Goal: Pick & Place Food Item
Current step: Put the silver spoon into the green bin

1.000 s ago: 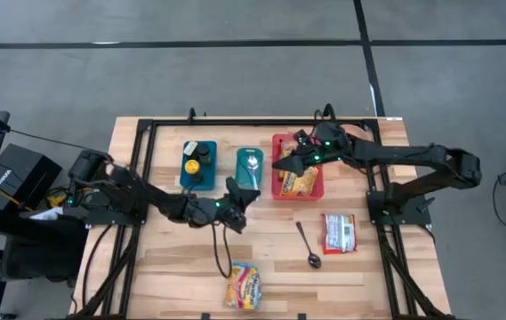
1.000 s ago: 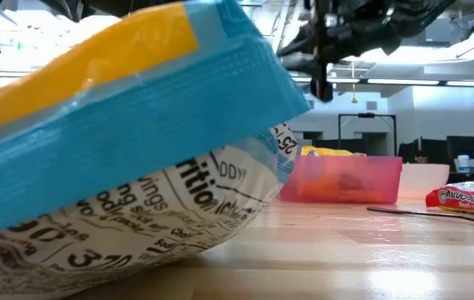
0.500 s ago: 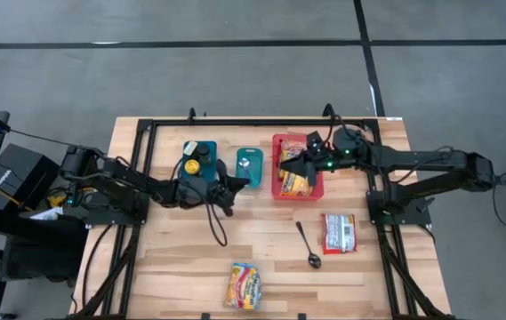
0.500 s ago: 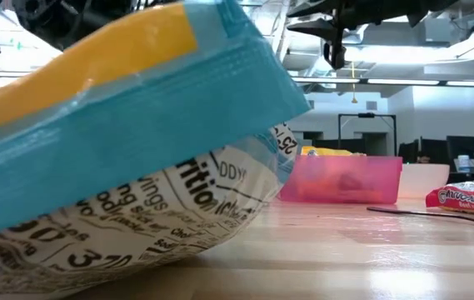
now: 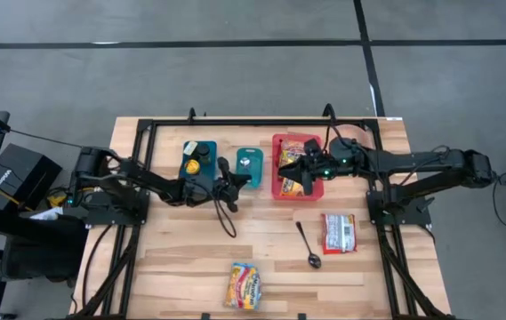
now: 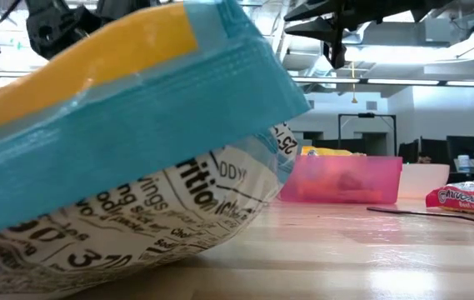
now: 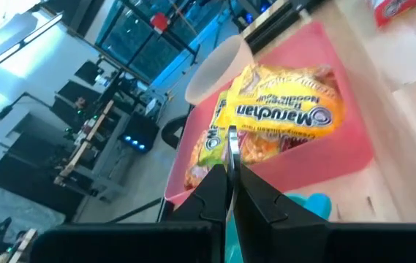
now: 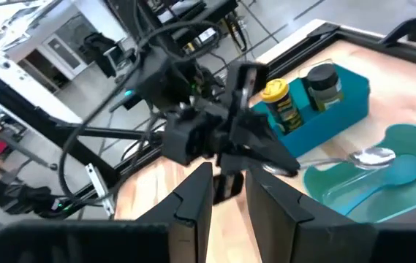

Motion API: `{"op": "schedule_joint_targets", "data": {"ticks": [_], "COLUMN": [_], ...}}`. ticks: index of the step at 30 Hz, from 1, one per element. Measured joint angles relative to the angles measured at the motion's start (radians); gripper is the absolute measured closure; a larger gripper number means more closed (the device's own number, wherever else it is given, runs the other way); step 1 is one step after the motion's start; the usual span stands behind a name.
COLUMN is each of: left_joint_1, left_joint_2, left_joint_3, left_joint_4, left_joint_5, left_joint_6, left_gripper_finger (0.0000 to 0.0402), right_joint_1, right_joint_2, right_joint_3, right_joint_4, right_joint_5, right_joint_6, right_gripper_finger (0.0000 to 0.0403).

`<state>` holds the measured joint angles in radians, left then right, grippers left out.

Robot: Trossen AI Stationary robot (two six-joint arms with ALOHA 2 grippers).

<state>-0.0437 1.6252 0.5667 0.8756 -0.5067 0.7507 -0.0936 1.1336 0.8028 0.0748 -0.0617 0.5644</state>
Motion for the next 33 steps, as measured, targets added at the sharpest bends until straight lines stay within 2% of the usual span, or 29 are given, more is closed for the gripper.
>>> {"op": "schedule_joint_targets", "data": {"ticks": [6,20,33], "left_joint_1": [0.031,0.072,0.084], "left_joint_2": [0.108,0.235,0.239], "left_joint_3": [0.0,0.074,0.074], "left_joint_4": [0.152,0.149,0.094], "left_joint_5": [-0.02,-0.021,-0.024], "left_joint_6": [0.0,0.001,0.001], "left_gripper_finger": [0.0396,0.0396,0.0396], "right_joint_1": [0.016,0.025,0.048], "right_joint_2": [0.0,0.0,0.0], "right_joint_3": [0.0,0.0,0.0], "right_joint_4": [-0.009,-0.025,-0.024], "right_joint_5": [0.011,0.012,0.012], "right_joint_6": [-0.025,-0.042,-0.068], "right_gripper_finger": [0.0324,0.0324,0.0324]}}
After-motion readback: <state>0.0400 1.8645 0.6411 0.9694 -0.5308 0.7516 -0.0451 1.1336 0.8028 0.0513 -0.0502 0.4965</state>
